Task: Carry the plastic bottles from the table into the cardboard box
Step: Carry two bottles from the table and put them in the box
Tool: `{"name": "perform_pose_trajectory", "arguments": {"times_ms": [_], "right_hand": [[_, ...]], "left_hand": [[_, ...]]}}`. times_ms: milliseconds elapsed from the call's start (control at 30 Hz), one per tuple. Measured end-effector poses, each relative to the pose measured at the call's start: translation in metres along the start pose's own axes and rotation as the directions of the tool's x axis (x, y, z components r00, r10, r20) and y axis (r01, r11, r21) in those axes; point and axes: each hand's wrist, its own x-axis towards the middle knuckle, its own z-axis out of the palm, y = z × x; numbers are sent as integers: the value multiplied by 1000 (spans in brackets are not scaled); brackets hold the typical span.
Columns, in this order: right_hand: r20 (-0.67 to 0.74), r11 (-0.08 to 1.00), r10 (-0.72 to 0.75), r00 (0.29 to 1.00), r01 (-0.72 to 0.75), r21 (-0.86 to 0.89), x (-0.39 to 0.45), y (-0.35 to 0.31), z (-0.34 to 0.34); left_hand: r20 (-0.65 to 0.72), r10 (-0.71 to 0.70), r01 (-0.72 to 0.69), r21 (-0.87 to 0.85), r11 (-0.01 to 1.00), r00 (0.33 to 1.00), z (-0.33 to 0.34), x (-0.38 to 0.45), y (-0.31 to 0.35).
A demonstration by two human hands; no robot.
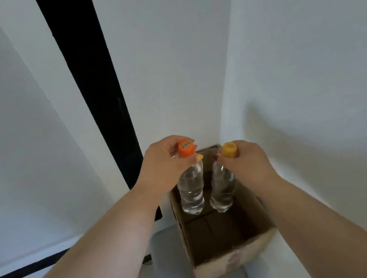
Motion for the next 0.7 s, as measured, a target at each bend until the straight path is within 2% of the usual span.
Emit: {"name": "perform_pose_trajectory", "arguments": {"times_ms": [133,233,300,567,700], "right_hand": [[87,996,78,993,-74,-51,55,46,44],[157,991,113,981,-99,-95,86,77,74],[196,987,121,973,-97,-128,100,90,87],[196,981,140,971,-109,-162,140,113,113],[199,976,164,966,-130,-172,147,119,117]], "left_hand": [[-30,-169,172,95,981,985,26,47,-66],[-17,-236,234,203,951,972,43,73,-104],[1,-238,228,280,932,971,50,85,-121],[53,-294,234,476,848,954,53,115,-159],[113,-314,190,591,784,943,55,120,-172]]}}
